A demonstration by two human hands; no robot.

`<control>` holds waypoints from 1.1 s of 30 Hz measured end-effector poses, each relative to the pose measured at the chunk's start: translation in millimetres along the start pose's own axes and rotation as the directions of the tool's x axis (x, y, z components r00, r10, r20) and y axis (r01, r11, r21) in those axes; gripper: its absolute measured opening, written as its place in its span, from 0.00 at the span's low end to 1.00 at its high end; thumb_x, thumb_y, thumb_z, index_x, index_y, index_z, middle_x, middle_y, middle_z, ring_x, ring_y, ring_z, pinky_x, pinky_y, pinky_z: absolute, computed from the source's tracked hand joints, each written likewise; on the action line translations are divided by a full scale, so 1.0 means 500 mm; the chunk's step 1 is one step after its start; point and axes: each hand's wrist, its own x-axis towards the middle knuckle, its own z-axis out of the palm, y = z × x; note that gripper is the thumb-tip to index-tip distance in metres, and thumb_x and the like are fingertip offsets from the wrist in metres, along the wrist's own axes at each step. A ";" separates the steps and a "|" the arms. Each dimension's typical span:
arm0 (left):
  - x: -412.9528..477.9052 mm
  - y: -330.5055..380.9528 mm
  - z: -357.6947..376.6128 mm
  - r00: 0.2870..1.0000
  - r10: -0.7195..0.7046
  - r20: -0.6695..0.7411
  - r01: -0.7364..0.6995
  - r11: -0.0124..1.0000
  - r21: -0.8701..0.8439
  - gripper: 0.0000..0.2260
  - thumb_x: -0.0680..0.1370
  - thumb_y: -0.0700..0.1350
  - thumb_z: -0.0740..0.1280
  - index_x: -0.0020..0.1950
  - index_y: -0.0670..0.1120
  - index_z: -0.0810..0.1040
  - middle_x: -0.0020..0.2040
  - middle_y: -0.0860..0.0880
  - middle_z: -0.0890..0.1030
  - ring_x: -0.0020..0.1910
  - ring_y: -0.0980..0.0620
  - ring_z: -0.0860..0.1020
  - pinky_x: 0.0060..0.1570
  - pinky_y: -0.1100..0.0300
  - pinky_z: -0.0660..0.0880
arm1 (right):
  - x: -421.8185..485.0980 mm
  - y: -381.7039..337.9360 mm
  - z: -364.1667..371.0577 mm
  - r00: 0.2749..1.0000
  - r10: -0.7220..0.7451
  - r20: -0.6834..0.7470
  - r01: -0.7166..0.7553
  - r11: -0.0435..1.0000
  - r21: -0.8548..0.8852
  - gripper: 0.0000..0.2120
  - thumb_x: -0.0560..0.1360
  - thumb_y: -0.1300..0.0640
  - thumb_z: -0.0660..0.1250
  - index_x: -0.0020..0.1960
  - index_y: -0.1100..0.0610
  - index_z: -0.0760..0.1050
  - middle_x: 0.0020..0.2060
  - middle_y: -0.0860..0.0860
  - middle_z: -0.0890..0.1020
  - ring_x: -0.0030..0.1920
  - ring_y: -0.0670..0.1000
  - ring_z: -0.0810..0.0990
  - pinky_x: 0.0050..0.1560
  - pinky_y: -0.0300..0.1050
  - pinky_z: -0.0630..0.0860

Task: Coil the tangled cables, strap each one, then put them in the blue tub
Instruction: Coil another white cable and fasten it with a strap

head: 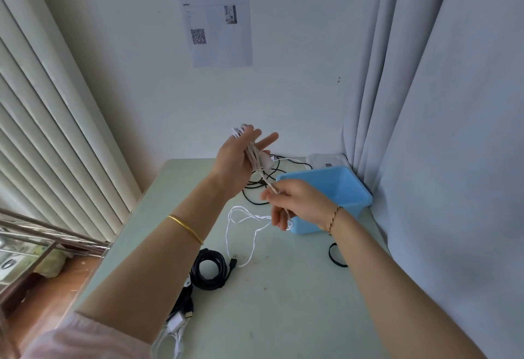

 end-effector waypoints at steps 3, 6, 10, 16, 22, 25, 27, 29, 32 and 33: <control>0.012 -0.003 -0.006 0.991 0.099 -0.088 -0.087 0.987 0.137 0.09 0.83 0.41 0.57 0.62 0.44 0.66 0.55 0.51 0.71 0.56 0.49 0.79 0.42 0.58 0.76 | -0.018 -0.012 -0.005 0.997 0.008 0.077 -0.006 1.000 -0.022 0.07 0.79 0.62 0.61 0.46 0.66 0.73 0.32 0.58 0.82 0.28 0.50 0.80 0.31 0.34 0.73; 0.015 -0.009 -0.007 0.981 0.162 -0.102 -0.114 0.921 0.373 0.14 0.83 0.41 0.56 0.68 0.42 0.61 0.57 0.51 0.68 0.59 0.50 0.76 0.44 0.58 0.74 | -0.024 -0.023 -0.015 0.998 -0.001 0.059 0.007 0.995 -0.104 0.06 0.76 0.64 0.63 0.43 0.67 0.72 0.31 0.57 0.82 0.28 0.53 0.79 0.35 0.41 0.76; 0.007 -0.036 -0.004 0.974 0.213 0.079 -0.188 0.561 0.806 0.17 0.82 0.40 0.58 0.69 0.39 0.59 0.66 0.54 0.65 0.53 0.54 0.74 0.53 0.64 0.70 | -0.024 -0.042 -0.022 0.998 -0.061 -0.033 0.052 0.973 -0.227 0.04 0.73 0.64 0.63 0.41 0.62 0.75 0.27 0.54 0.79 0.24 0.50 0.75 0.33 0.43 0.73; 0.000 -0.029 -0.010 0.990 -0.068 0.127 -0.104 0.273 0.956 0.09 0.82 0.48 0.56 0.56 0.42 0.65 0.51 0.43 0.81 0.38 0.47 0.81 0.39 0.57 0.76 | -0.002 -0.047 -0.055 0.845 -0.363 -0.392 0.108 0.834 -0.541 0.06 0.70 0.62 0.67 0.40 0.52 0.81 0.34 0.46 0.78 0.35 0.45 0.75 0.40 0.44 0.74; -0.033 -0.003 0.004 0.924 -0.347 0.161 0.005 0.432 0.902 0.16 0.82 0.56 0.55 0.56 0.44 0.71 0.44 0.45 0.85 0.27 0.51 0.75 0.31 0.63 0.73 | 0.018 -0.041 -0.077 0.730 -0.434 -0.528 0.086 0.824 -0.560 0.04 0.70 0.58 0.72 0.39 0.52 0.78 0.36 0.46 0.78 0.38 0.47 0.76 0.43 0.46 0.76; -0.039 0.001 0.006 0.880 -0.431 0.198 0.060 0.514 0.856 0.16 0.82 0.49 0.58 0.57 0.35 0.73 0.41 0.42 0.85 0.24 0.52 0.72 0.40 0.56 0.73 | 0.036 -0.029 -0.065 0.706 -0.408 -0.578 0.084 0.859 -0.504 0.03 0.71 0.56 0.71 0.39 0.52 0.79 0.36 0.46 0.81 0.38 0.48 0.78 0.43 0.48 0.77; -0.036 0.005 0.007 0.859 -0.473 0.196 0.167 0.620 0.767 0.15 0.83 0.46 0.55 0.55 0.35 0.74 0.35 0.42 0.83 0.21 0.52 0.70 0.45 0.52 0.71 | 0.048 -0.010 -0.056 0.707 -0.340 -0.620 0.096 0.915 -0.391 0.03 0.72 0.56 0.70 0.40 0.55 0.80 0.36 0.47 0.82 0.39 0.49 0.80 0.44 0.49 0.78; -0.033 0.012 0.006 0.837 -0.507 0.207 0.250 0.690 0.679 0.15 0.82 0.45 0.53 0.52 0.38 0.76 0.30 0.44 0.82 0.19 0.54 0.67 0.39 0.55 0.67 | 0.057 0.011 -0.049 0.719 -0.264 -0.643 0.099 0.955 -0.281 0.03 0.73 0.58 0.69 0.40 0.57 0.80 0.35 0.47 0.81 0.40 0.49 0.79 0.46 0.48 0.77; -0.034 0.012 -0.002 0.825 -0.516 0.231 0.329 0.771 0.545 0.17 0.83 0.45 0.50 0.50 0.39 0.77 0.27 0.46 0.80 0.17 0.56 0.65 0.29 0.63 0.65 | 0.061 0.030 -0.037 0.770 -0.215 -0.601 0.084 0.968 -0.238 0.12 0.74 0.63 0.65 0.33 0.51 0.76 0.30 0.44 0.77 0.35 0.46 0.74 0.39 0.45 0.72; -0.034 0.013 -0.004 0.829 -0.501 0.248 0.345 0.808 0.477 0.17 0.82 0.45 0.50 0.50 0.39 0.76 0.26 0.47 0.80 0.17 0.57 0.65 0.26 0.65 0.65 | 0.063 0.037 -0.033 0.801 -0.193 -0.567 0.059 0.967 -0.247 0.14 0.74 0.62 0.65 0.30 0.51 0.73 0.28 0.46 0.75 0.32 0.45 0.71 0.37 0.44 0.68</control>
